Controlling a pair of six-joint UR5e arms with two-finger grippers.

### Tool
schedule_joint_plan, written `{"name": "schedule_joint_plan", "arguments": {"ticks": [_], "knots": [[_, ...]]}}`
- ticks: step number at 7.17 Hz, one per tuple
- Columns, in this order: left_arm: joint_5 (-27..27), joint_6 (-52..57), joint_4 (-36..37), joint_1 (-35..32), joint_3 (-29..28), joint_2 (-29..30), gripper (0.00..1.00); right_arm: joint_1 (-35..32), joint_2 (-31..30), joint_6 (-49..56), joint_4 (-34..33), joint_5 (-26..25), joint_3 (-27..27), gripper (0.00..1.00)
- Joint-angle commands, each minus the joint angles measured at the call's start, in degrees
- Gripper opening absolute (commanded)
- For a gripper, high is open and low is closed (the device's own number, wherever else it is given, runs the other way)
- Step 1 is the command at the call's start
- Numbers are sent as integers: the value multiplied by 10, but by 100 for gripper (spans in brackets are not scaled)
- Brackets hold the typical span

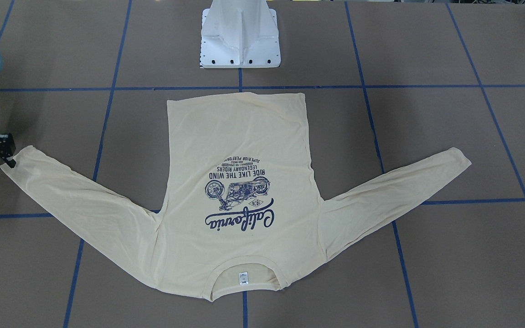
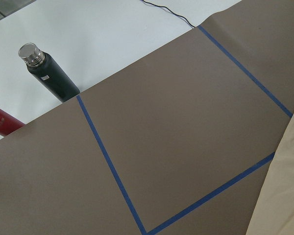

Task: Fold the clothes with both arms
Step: 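Grasp the sleeve cuff nearest the right gripper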

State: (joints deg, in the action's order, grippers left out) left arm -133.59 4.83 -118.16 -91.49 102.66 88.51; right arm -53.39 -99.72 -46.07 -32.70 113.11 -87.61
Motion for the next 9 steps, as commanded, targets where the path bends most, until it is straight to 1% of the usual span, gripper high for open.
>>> {"name": "schedule_joint_plan", "arguments": {"ticks": [1, 2, 3, 4, 5, 6, 7, 8, 9], "knots": [[0, 0, 0, 0, 0, 0, 100, 0, -1, 3, 0, -3, 4, 26], [0, 0, 0, 0, 0, 0, 100, 0, -1, 2, 0, -3, 4, 25], [0, 0, 0, 0, 1, 0, 100, 0, -1, 2, 0, -3, 3, 0], [0, 0, 0, 0, 0, 0, 100, 0, -1, 2, 0, -10, 2, 0], [0, 0, 0, 0, 0, 0, 100, 0, 1, 1, 0, -2, -12, 0], [0, 0, 0, 0, 0, -1, 100, -20, 7, -1, -13, 8, -33, 0], [0, 0, 0, 0, -1, -1, 100, -86, 61, -2, -71, 64, -54, 0], [0, 0, 0, 0, -2, -1, 100, -97, 76, -5, -130, 67, -101, 0], [0, 0, 0, 0, -2, -1, 100, -100, 103, -8, -193, 57, -142, 0]]}}
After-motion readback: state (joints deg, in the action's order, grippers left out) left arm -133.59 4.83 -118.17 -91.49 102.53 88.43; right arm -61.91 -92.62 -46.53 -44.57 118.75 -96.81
